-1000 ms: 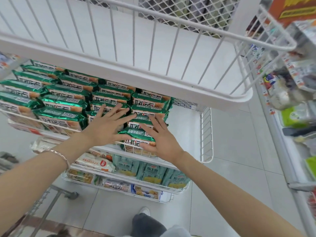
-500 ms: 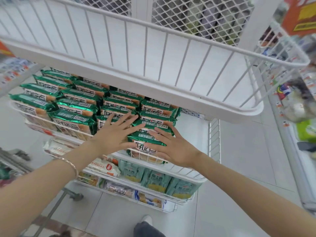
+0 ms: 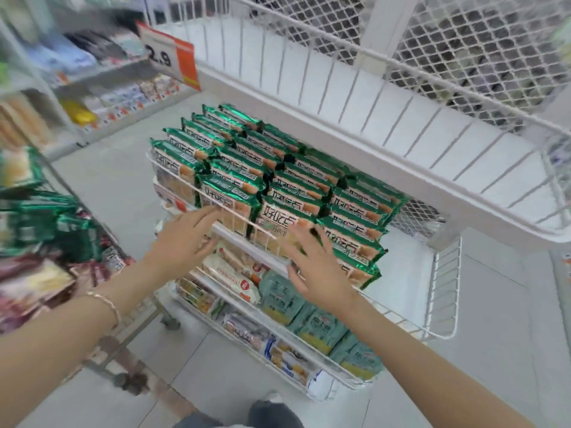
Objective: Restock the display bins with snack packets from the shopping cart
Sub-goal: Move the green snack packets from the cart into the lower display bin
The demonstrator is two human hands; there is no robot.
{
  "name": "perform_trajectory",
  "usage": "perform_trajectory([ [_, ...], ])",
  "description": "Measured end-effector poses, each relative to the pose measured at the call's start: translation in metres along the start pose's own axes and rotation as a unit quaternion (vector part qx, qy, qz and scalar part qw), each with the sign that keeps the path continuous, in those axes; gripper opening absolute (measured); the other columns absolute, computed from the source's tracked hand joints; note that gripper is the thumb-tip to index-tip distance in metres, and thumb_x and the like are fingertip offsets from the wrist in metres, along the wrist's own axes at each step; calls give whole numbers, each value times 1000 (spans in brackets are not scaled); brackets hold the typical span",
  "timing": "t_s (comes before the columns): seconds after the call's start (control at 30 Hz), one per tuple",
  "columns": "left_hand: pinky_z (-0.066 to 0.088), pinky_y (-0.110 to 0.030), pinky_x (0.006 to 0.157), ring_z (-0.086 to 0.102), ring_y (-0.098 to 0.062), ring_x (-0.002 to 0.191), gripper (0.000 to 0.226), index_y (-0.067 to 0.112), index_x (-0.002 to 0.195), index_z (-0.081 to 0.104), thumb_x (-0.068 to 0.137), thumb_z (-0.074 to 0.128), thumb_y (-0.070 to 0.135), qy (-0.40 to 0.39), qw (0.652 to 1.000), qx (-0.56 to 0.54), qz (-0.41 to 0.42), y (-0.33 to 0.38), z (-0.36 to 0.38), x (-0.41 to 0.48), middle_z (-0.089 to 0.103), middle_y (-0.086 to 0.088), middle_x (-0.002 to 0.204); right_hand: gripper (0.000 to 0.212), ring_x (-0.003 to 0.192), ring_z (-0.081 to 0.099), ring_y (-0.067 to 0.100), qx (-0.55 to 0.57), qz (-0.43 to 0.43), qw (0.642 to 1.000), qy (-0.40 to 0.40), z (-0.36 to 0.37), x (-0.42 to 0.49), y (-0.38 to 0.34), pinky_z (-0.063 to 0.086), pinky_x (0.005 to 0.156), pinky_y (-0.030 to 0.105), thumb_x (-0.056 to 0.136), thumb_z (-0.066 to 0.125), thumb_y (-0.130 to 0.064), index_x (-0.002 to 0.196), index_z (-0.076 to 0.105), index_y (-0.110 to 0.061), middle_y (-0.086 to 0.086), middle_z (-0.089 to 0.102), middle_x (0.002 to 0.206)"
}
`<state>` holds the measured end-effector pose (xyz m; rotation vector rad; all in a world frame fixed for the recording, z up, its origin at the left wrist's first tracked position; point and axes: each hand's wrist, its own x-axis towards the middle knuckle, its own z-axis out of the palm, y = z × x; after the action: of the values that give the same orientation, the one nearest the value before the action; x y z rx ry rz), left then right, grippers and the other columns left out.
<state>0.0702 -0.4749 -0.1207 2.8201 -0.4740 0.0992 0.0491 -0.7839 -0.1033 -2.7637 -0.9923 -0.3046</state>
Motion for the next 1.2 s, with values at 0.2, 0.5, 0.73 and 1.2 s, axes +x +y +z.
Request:
perform_trajectory([
  [0.2,40,-47,108,50,-30,132,54,16,149,41,100,49,37,-20,982,-6,-188,-95,-23,-107,39,-9,156,60,152,19,26,13,-41,997,-66,51,90,-97,-14,120,47,99,51,-30,155,31,-22,10,23,164],
  [0.5,44,-46,105,47,-28,134,48,18,146,44,103,43,40,1,902,-34,-430,-212,-68,-280,38,-5,155,57,152,16,24,59,-160,969,-176,140,184,-271,0,125,50,97,53,-25,152,37,-22,10,22,163],
  [0.73,39,-42,109,43,-25,136,43,14,141,49,104,42,35,53,834,-109,-538,-264,-71,-321,40,-7,151,57,153,12,21,33,-217,947,-236,186,245,-329,-14,118,41,100,49,-29,154,34,-20,10,15,166],
  [1.2,44,-39,101,55,-25,124,38,18,137,51,103,46,34,112,699,-129,-694,-362,-85,-331,38,-3,152,37,103,67,25,446,67,860,-238,256,518,-492,55,88,39,94,64,-38,122,62,-13,5,68,117],
])
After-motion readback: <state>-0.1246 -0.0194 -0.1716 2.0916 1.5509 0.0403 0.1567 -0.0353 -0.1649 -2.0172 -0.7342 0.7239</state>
